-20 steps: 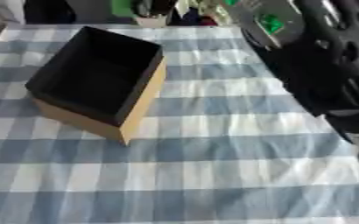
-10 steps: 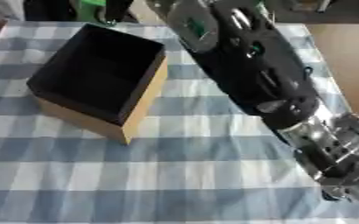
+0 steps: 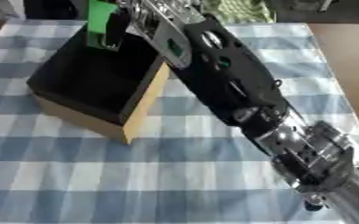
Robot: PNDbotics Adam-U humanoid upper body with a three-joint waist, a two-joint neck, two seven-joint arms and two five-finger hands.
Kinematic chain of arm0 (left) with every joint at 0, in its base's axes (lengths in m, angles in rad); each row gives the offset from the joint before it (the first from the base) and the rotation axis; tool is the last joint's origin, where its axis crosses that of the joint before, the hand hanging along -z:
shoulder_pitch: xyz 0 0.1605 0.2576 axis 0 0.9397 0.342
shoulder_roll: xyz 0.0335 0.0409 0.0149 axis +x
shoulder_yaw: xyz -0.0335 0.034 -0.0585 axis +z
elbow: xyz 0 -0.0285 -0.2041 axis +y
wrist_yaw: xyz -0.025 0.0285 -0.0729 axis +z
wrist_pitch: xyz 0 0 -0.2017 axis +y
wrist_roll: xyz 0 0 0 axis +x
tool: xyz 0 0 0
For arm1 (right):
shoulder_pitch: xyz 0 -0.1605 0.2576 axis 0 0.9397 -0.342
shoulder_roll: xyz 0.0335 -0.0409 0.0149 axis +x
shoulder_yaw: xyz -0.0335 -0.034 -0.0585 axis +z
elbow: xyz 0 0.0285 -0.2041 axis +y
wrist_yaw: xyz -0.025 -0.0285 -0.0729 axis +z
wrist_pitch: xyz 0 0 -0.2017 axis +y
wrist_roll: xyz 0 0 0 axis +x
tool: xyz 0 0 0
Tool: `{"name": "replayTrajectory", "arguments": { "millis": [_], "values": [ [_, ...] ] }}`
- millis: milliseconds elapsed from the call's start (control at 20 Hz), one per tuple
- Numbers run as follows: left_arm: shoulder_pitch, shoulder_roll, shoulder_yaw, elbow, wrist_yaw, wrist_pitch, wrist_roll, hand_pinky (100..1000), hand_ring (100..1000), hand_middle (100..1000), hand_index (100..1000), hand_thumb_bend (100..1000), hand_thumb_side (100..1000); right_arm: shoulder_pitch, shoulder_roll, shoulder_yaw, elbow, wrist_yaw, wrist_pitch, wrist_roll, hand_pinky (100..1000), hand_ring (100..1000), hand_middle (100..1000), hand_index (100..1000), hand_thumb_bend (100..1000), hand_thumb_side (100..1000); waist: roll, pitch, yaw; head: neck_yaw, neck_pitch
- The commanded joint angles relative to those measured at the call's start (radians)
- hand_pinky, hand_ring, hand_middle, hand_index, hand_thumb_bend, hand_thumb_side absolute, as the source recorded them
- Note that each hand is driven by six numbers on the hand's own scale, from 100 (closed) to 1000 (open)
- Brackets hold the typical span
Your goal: Pick up objects on the table and place them in the box.
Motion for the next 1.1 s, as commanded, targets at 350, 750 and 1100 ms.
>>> {"name": "replayTrajectory", "arguments": {
  "millis": [350,750,1100],
  "values": [
    [-0.011,0.011,0.005,-0.014,0.001,0.0,-0.001,628,686,572,722,176,379,-0.02,-0.016,-0.007,-0.043,0.024,-0.073,0.108,913,891,747,810,100,100,0.007,-0.017,-0.004,0.0,-0.008],
    [-0.011,0.011,0.004,-0.014,0.003,0.002,-0.003,628,686,572,722,175,378,-0.022,-0.024,-0.003,-0.045,0.144,-0.166,0.22,977,978,870,938,387,183,0.008,-0.017,-0.007,0.002,-0.008],
    [-0.012,0.011,0.005,-0.014,0.004,0.003,-0.005,628,686,573,722,174,378,-0.022,-0.022,-0.009,-0.046,0.228,-0.22,0.271,994,991,882,977,441,276,0.009,-0.018,-0.008,0.001,-0.007]
  ]
}}
